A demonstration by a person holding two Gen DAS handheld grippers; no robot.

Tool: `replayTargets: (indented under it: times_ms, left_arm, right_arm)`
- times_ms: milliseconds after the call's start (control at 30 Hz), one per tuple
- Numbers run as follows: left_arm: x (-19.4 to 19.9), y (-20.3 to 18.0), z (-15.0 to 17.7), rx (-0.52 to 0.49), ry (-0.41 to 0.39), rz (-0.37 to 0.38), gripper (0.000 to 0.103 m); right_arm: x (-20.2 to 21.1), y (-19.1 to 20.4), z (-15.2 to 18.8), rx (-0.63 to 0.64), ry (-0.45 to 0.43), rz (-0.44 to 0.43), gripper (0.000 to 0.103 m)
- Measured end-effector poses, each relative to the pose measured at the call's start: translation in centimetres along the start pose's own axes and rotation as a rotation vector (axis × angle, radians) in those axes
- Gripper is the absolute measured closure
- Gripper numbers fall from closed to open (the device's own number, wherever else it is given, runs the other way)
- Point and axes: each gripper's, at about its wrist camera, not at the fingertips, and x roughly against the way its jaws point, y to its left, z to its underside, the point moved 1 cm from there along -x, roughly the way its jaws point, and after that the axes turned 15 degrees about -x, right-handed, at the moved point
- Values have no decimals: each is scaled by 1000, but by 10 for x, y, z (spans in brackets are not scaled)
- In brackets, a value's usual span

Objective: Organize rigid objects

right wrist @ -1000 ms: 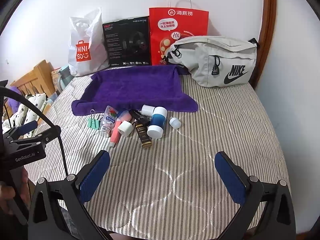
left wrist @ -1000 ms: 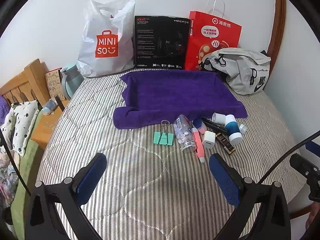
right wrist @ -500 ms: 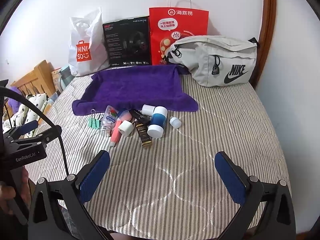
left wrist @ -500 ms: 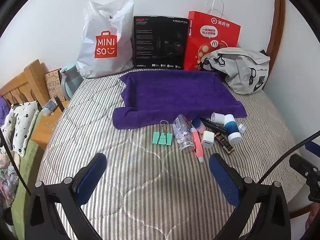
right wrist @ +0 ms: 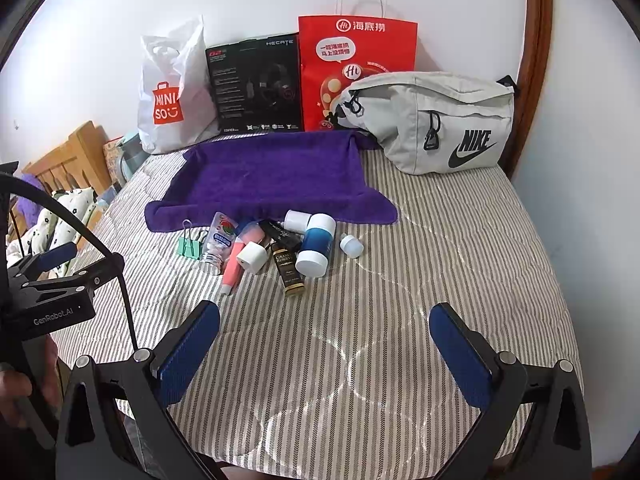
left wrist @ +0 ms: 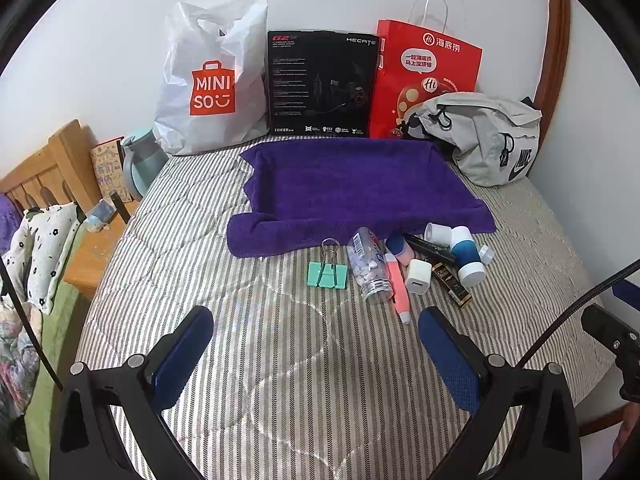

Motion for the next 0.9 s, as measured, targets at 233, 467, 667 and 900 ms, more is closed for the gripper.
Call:
replayTargets:
  times_ms: [233,467,667,900]
  left_arm:
    - [1,2,-1,-2,-1,-3,0]
    - [0,1,-2,-8,-1,-7,0]
    - [-4,1,-4,-18,9,-7,0]
    - [-5,3,-5,-12,10,-12,0]
  right_arm:
    - [-1,3,0,2,1,-4,0]
    - [-2,3,0,2,3,-2,0]
    - [-5,3,-2,4,8,3,0]
    - [-9,6,-4,12,14,0,0]
